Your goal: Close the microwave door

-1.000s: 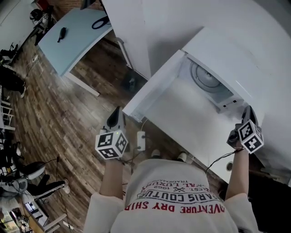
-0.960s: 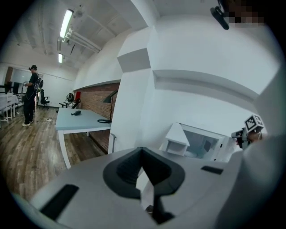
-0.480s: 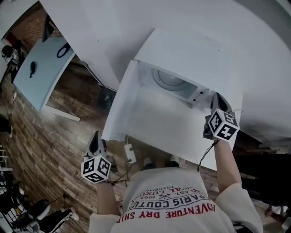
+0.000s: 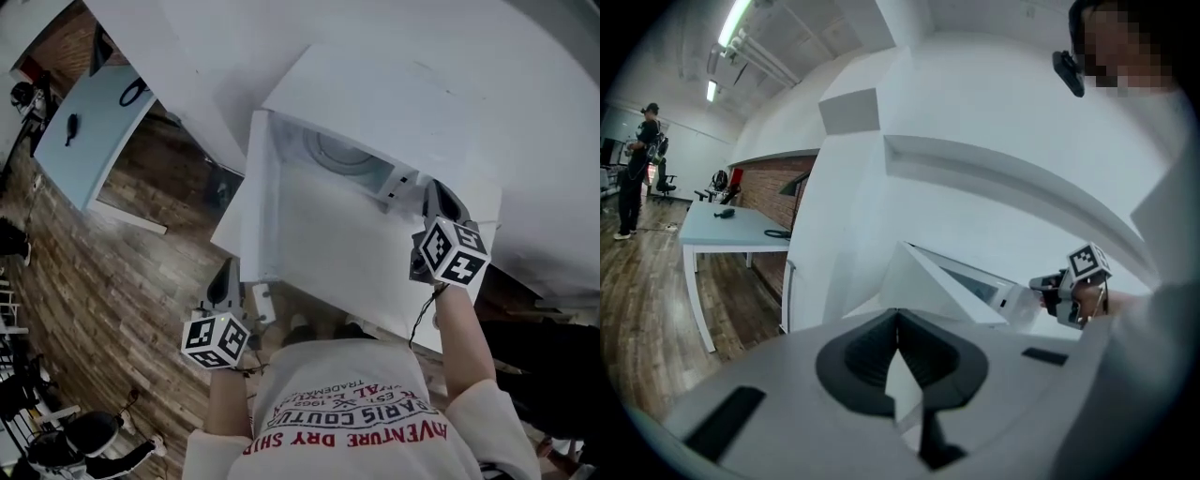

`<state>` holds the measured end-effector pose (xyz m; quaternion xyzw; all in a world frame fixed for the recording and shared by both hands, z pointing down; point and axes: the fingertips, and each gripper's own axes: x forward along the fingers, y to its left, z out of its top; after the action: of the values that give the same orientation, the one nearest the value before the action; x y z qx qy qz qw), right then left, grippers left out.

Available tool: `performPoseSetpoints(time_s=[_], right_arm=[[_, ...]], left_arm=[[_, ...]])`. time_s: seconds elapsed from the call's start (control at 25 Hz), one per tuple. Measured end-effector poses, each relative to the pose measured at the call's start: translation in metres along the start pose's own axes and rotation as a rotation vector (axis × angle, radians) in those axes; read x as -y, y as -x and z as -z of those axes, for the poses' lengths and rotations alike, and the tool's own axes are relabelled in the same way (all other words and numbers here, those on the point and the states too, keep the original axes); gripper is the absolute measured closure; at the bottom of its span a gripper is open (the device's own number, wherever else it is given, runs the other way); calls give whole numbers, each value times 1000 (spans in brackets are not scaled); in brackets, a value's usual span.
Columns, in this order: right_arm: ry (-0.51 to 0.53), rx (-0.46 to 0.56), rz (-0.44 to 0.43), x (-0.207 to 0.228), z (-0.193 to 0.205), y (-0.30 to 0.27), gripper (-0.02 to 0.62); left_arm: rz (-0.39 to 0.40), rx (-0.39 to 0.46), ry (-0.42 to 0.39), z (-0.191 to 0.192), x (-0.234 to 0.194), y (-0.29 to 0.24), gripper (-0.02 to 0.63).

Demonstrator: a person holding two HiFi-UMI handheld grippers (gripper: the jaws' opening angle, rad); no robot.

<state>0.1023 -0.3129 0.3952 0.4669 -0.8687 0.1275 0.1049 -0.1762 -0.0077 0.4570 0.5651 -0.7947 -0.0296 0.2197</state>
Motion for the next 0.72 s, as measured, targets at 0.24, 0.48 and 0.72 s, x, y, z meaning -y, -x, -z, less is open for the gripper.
performPoseSetpoints(time_s=[0.24,0.48,0.72], right_arm=[[49,-8,-65,-4,0,2,583],[61,-25,-117,-7,0,3,583],[59,-26,-154,-8,1,5,583]], left_arm=[[32,5,-23,4,47,-10,600],[55,16,-69,3,93,-25,600],[110,28,-107,-4,133,-49,600]])
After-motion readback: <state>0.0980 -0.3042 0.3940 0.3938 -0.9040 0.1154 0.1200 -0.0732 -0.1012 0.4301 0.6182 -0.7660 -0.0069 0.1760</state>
